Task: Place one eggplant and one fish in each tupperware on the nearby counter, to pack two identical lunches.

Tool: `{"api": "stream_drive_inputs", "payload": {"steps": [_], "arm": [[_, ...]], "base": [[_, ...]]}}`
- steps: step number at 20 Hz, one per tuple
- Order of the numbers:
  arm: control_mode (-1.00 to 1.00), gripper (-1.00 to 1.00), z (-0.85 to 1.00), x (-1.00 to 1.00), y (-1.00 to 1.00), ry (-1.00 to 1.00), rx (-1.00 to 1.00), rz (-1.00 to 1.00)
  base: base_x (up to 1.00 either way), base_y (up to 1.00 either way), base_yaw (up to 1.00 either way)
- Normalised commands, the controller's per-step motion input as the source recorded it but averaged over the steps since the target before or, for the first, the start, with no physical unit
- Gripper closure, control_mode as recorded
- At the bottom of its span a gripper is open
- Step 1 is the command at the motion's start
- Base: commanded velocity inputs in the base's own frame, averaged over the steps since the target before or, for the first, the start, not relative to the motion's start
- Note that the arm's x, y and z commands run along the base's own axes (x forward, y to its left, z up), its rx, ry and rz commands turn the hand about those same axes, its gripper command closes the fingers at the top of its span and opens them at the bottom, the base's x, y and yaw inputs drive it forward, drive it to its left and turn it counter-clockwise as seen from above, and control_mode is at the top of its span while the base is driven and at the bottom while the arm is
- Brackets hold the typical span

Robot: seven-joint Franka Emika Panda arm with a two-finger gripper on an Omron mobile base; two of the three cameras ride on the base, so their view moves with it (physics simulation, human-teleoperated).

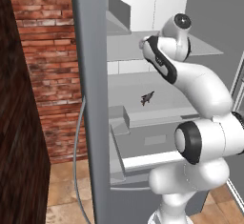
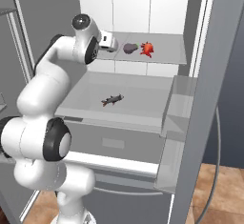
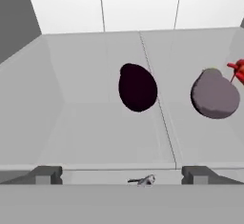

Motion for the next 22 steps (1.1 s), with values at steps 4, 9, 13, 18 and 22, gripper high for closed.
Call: {"api": "stream_drive_inputs", "payload": {"steps": [4,9,13,18,22], "arm": [[-1.00,-1.00,0.00,0.41,-0.27,0.01,0.00,0.00],[-1.00,-1.00,0.00,0.39,-0.26,0.00,0.00,0.00],[-1.00,-1.00,-0.08,0.53,-0.02,0.00,0.00,0.00],[-1.00,-1.00,-0.19,0.51,0.02,0.00,0.00,0.00],[-1.00,-1.00,-0.22,0.39,0.03,0.00,0.00,0.00]], "base": [[0.00,0.00,0.00],[0.00,0.00,0.00],[0.00,0.00,0.00],[0.00,0.00,0.00],[0.00,0.00,0.00]]}}
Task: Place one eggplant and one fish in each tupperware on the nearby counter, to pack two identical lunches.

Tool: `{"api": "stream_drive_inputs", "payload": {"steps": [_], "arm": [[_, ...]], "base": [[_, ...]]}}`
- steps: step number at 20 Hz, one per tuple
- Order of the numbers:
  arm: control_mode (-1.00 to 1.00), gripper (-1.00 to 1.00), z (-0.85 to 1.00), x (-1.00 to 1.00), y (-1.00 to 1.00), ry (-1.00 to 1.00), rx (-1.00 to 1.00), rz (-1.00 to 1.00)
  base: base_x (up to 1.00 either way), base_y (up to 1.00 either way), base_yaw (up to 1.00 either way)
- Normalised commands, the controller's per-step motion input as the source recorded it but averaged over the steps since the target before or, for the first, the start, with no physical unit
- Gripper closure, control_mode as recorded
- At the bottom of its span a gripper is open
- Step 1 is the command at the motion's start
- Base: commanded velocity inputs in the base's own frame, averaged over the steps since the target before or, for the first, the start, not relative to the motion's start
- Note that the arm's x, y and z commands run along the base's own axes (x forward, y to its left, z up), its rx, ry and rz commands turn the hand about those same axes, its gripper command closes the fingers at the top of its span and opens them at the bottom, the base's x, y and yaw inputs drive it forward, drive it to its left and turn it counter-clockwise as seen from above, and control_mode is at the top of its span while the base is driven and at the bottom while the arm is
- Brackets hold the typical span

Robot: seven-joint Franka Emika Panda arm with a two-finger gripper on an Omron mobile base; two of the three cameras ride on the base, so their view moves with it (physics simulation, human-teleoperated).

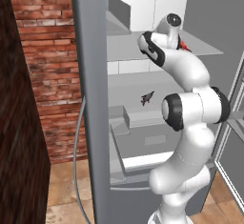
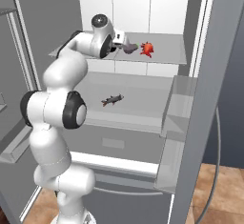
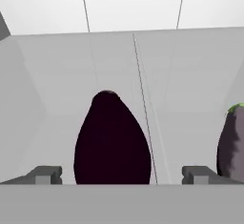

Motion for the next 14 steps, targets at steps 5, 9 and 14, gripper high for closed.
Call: {"api": "stream_drive_inputs", "payload": {"steps": [5,9,14], "arm": [[-1.00,-1.00,-0.35,0.24,0.09,0.00,-0.03,0.00],[-1.00,1.00,-0.61,0.06,0.19,0.07,-0.07,0.00],[-1.00,1.00,-0.50,0.00,0.06,0.08,-0.05,0.00]], "base": [[0.00,0.00,0.00],[0.00,0.00,0.00],[0.00,0.00,0.00]]}}
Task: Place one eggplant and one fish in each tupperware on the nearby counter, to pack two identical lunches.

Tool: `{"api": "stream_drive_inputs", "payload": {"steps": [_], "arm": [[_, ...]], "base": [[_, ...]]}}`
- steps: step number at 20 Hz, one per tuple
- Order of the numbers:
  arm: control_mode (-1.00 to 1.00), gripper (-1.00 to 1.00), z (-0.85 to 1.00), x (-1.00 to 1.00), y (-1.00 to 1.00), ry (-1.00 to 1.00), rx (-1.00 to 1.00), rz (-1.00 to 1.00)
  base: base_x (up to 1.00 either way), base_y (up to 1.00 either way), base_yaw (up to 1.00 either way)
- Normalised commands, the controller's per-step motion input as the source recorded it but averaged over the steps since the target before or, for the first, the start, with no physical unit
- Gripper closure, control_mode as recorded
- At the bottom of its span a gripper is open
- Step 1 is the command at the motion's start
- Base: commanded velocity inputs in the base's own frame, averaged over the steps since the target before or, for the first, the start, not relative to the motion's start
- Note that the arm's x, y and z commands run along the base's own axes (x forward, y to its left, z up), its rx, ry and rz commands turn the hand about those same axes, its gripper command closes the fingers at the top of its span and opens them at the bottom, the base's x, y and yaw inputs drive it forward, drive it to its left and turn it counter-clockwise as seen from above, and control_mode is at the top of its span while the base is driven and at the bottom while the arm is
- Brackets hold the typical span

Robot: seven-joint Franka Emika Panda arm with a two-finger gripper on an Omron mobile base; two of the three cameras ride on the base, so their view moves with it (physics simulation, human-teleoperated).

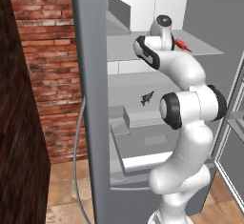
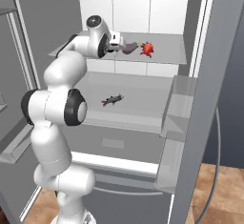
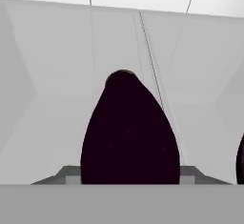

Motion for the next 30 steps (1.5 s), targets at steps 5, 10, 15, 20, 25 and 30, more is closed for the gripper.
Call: {"api": "stream_drive_inputs", "payload": {"steps": [5,10,15,20,25,30], "arm": [[-1.00,1.00,-0.04,-0.18,0.00,-0.04,0.00,0.00],[-1.00,1.00,0.00,-0.94,0.00,-0.20,0.00,0.00],[-1.00,1.00,0.00,-1.00,-0.04,-0.24,0.00,0.00],[-1.00,1.00,0.00,-1.00,-0.06,-0.25,0.00,0.00],[-1.00,1.00,0.00,-1.00,-0.14,-0.23,0.00,0.01],[-1.00,1.00,0.00,-1.00,-0.08,-0.16,-0.01,0.03]], "base": [[0.00,0.00,0.00],[0.00,0.00,0.00],[0.00,0.00,0.00],[0.00,0.00,0.00],[0.00,0.00,0.00],[0.00,0.00,0.00]]}}
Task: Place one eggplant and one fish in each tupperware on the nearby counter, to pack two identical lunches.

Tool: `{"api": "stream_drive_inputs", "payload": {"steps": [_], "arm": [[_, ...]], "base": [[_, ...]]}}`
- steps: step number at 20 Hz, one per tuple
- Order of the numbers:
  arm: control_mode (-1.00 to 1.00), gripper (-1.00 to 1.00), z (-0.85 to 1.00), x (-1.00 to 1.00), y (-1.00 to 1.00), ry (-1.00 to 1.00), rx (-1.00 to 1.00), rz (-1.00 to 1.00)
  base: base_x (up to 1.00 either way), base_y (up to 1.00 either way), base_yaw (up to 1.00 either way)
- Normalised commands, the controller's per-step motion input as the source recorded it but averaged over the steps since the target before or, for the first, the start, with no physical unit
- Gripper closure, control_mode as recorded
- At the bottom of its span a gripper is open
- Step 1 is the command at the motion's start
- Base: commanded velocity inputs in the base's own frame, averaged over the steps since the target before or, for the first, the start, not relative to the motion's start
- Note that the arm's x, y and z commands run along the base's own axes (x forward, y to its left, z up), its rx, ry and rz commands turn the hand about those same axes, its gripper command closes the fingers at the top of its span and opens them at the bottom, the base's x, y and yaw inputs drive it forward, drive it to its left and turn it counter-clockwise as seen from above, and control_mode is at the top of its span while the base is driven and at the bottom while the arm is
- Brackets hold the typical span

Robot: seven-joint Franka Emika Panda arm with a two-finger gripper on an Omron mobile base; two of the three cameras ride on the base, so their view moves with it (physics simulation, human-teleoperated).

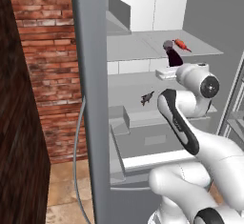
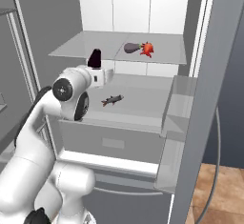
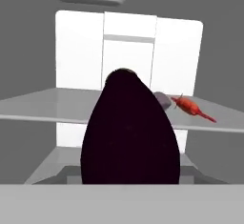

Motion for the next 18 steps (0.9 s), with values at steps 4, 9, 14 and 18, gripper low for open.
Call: {"api": "stream_drive_inputs", "payload": {"steps": [4,9,14,18], "arm": [[1.00,1.00,0.00,-0.25,0.00,-0.01,-0.01,0.01],[1.00,1.00,0.00,0.00,0.00,0.00,0.00,0.00],[1.00,1.00,0.00,0.00,0.00,0.00,0.00,0.00],[1.00,1.00,0.00,0.00,0.00,0.00,0.00,0.00]], "base": [[-0.75,-0.03,0.00],[-1.00,-0.17,0.00],[-1.00,-0.20,0.00],[-1.00,-0.40,0.00]]}}
